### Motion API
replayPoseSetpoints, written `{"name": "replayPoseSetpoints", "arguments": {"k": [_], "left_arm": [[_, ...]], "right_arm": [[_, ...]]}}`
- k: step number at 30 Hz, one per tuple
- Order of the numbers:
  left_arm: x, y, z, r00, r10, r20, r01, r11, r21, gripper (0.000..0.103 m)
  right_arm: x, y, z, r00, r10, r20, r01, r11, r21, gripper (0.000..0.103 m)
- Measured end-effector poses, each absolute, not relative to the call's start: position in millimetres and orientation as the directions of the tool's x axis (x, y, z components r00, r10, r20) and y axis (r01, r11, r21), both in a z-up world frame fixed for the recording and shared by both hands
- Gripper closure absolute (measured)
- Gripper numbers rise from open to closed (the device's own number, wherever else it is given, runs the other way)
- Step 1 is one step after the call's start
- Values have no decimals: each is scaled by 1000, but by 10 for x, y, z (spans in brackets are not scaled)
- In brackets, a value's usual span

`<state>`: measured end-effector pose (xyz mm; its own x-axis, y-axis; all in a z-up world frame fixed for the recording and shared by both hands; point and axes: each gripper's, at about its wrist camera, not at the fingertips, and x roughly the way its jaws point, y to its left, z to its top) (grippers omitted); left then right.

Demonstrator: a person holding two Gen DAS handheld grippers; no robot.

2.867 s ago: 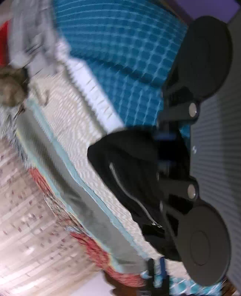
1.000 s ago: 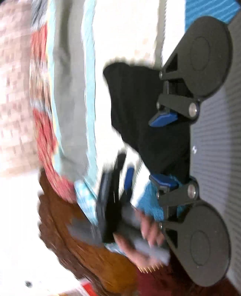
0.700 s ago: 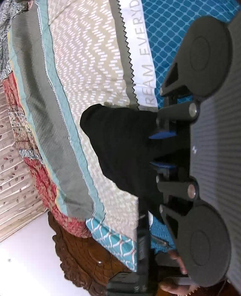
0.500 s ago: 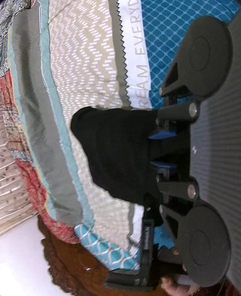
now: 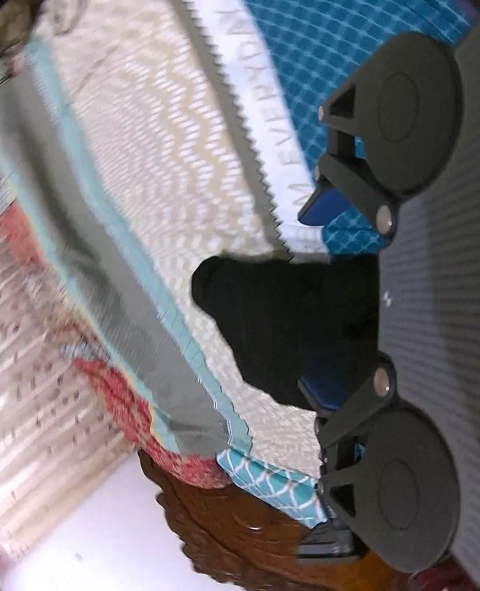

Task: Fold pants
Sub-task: 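Press the folded pants flat with both grippers and release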

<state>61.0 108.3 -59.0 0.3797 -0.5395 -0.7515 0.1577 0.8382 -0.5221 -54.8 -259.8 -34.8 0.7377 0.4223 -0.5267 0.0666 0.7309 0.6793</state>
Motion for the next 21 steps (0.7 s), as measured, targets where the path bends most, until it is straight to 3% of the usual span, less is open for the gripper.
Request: {"name": "replayPoseSetpoints", "arguments": {"k": [5, 7, 12, 21], "left_arm": [[619, 938, -748, 350, -501, -792, 145, 864, -482, 0], [569, 825, -766, 365, -451, -814, 169, 892, -419, 0], [462, 691, -756, 414, -369, -832, 192, 929, -317, 0], [428, 685, -776, 433, -364, -825, 202, 931, -304, 0]], "right_arm": [[-419, -2445, -555, 671, 522, -527, 90, 649, 756, 14], [-313, -2349, -775, 580, 565, -587, 166, 623, 764, 14], [-371, -2246, -757, 596, 557, -578, 125, 647, 752, 6], [-534, -2152, -749, 644, 537, -545, 57, 677, 734, 0]]}}
